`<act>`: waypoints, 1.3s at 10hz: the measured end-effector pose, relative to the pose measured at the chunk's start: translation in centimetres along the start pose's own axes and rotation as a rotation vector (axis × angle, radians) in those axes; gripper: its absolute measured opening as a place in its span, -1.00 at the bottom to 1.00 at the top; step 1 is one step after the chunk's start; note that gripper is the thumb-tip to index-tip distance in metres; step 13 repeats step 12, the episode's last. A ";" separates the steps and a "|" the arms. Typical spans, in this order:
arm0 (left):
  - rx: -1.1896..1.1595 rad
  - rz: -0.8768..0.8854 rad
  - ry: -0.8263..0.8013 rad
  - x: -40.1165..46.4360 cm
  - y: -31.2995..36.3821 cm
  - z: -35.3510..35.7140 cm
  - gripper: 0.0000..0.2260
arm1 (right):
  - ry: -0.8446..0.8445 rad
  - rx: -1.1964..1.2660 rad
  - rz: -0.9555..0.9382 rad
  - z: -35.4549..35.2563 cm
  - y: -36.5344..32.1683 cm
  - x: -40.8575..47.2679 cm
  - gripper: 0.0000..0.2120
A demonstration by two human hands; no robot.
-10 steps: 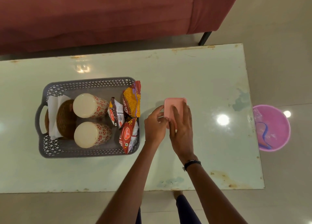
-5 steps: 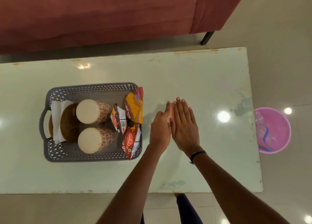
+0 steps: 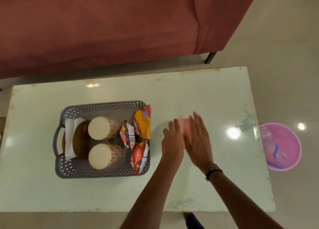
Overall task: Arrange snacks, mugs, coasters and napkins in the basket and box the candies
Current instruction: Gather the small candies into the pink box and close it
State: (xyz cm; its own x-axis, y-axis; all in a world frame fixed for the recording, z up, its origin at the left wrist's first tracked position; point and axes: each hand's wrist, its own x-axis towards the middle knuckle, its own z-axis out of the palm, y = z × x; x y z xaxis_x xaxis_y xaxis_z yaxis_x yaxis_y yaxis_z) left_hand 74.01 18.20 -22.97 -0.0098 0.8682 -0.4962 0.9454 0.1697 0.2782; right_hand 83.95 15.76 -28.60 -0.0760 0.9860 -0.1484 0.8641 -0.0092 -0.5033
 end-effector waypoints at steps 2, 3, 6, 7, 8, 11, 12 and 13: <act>0.143 0.335 0.065 -5.2 -0.9 5.0 -0.37 | 0.029 0.472 0.261 -0.9 0.9 -2.0 -0.58; 0.164 0.251 0.064 -5.8 -2.4 6.2 -0.35 | -0.030 0.497 0.216 0.5 -0.9 -1.2 -0.60; 0.317 0.101 -0.051 -5.3 -5.2 5.8 -0.31 | -0.059 0.442 0.214 2.8 -4.1 -0.8 -0.59; 0.259 0.112 -0.087 -5.5 -5.2 5.2 -0.31 | -0.134 0.415 0.176 2.1 -3.7 -0.5 -0.54; 0.124 0.164 -0.127 -5.9 -4.8 3.1 -0.36 | -0.244 0.416 0.177 0.7 -3.9 -0.8 -0.49; -0.166 0.283 -0.002 -10.7 -11.3 -9.5 -0.57 | -0.063 0.366 0.247 -6.9 -10.5 -3.9 -0.52; -0.130 0.220 0.086 -12.9 -16.6 -16.1 -0.61 | -0.010 0.366 0.227 -11.6 -16.1 -4.0 -0.57; -0.130 0.220 0.086 -12.9 -16.6 -16.1 -0.61 | -0.010 0.366 0.227 -11.6 -16.1 -4.0 -0.57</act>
